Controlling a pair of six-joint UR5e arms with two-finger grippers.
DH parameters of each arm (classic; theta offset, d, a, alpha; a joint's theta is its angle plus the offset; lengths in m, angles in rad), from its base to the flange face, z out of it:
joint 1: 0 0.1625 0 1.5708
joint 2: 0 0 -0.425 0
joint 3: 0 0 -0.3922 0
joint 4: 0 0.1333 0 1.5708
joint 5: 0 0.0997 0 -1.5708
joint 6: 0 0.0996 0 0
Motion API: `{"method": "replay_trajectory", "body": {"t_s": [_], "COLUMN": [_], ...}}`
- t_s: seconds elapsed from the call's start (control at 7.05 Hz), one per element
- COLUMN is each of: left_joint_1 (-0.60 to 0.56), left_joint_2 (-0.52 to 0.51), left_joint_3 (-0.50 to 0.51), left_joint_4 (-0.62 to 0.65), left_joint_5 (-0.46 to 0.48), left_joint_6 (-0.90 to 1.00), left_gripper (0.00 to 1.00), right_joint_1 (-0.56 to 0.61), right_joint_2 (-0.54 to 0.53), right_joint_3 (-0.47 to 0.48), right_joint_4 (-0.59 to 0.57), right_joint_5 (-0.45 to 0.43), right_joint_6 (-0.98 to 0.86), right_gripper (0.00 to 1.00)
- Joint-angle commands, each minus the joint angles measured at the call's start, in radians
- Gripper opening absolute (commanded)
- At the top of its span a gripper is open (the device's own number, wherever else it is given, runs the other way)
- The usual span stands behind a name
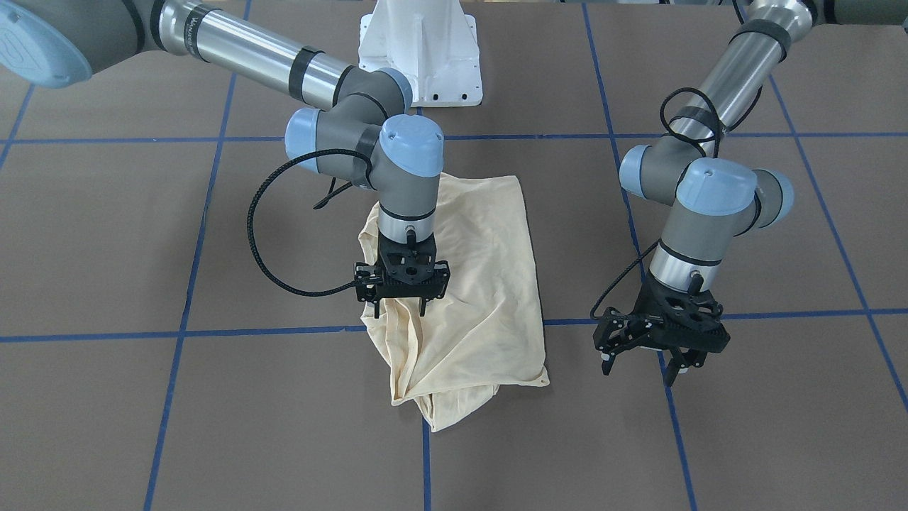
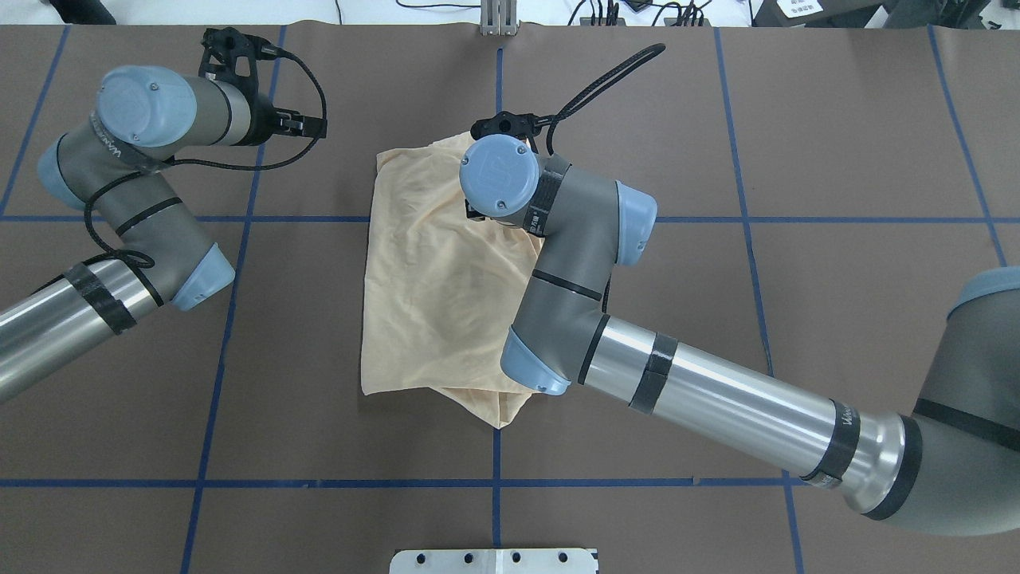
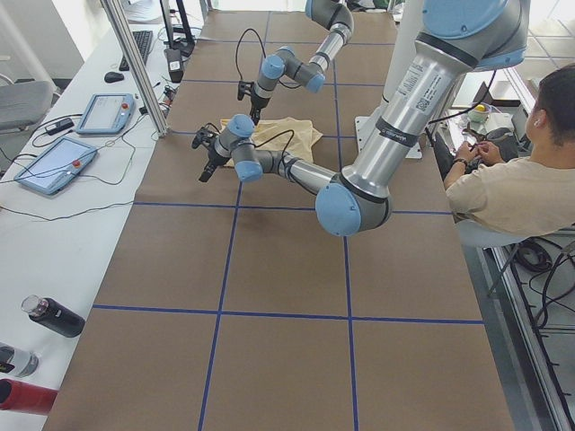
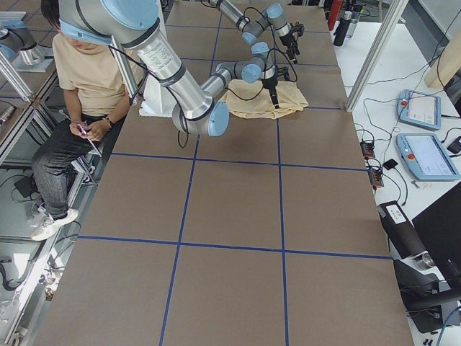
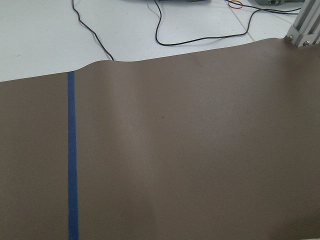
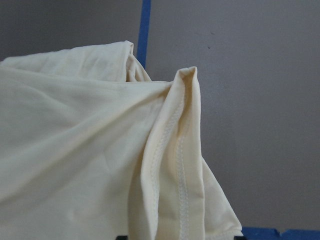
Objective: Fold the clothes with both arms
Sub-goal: 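Fold the held side with the right gripper over toward the left-folded side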
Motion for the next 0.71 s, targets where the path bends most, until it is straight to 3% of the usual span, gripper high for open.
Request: {"method": "replay_trajectory", "body": {"t_s": [0.0,0.28,0.57], "left_joint_1": [0.002,0.0,0.0], "left_joint_2": [0.0,0.002,0.002], "left_joint_3": [0.0,0.0,0.0], "left_joint_4": [0.0,0.0,0.0], "left_joint_5": [0.0,0.0,0.0], "left_joint_6": [0.001,0.001,0.001], "left_gripper": [1.0,1.0,1.0], "right_joint_1": [-0.001,-0.001,-0.001], "right_joint_2": [0.004,0.005,0.005], "right_joint_3": [-0.034,-0.061,-0.058], "right_joint_4": [0.05,0.089,0.089], "right_joint_5": [0.017,0.017,0.017], "right_joint_6": [0.007,0.011,0.012], "right_gripper": [0.29,0.29,0.0]}}
